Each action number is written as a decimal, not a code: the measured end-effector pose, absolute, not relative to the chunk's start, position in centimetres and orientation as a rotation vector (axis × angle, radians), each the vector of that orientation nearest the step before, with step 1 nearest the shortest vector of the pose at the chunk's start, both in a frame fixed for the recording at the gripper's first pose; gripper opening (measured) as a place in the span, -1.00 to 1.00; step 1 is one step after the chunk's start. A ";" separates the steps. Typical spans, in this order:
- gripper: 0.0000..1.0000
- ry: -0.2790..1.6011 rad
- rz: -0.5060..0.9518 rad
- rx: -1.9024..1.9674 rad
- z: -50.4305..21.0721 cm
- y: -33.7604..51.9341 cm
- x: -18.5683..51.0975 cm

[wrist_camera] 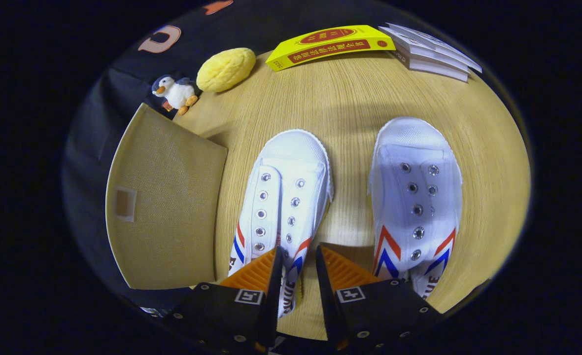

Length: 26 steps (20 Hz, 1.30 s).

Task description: Open the storage box then place both shoes into the box .Put the left shoe in first, then the right shoe, with the right side of both shoes facing outward in a uniform manner.

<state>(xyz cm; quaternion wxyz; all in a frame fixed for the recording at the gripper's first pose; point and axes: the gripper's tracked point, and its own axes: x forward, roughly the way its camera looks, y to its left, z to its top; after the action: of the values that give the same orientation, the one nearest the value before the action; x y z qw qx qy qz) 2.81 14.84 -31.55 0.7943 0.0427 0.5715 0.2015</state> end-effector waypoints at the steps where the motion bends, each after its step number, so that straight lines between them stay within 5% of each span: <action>1: -0.45 1.222 0.439 0.087 -31.4 14.7 2.7; 5: -0.99 1.091 0.491 0.237 -30.2 16.5 4.5; 10: -0.99 1.045 0.604 0.428 -27.8 20.4 3.1; 21: -1.00 0.857 0.388 0.431 -17.3 17.4 1.9; 26: -1.00 0.800 0.422 0.461 -11.4 23.2 -0.3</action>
<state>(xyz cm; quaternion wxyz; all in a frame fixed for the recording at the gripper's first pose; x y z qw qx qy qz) -0.33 23.15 -11.44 0.8740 0.2207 0.3829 0.2021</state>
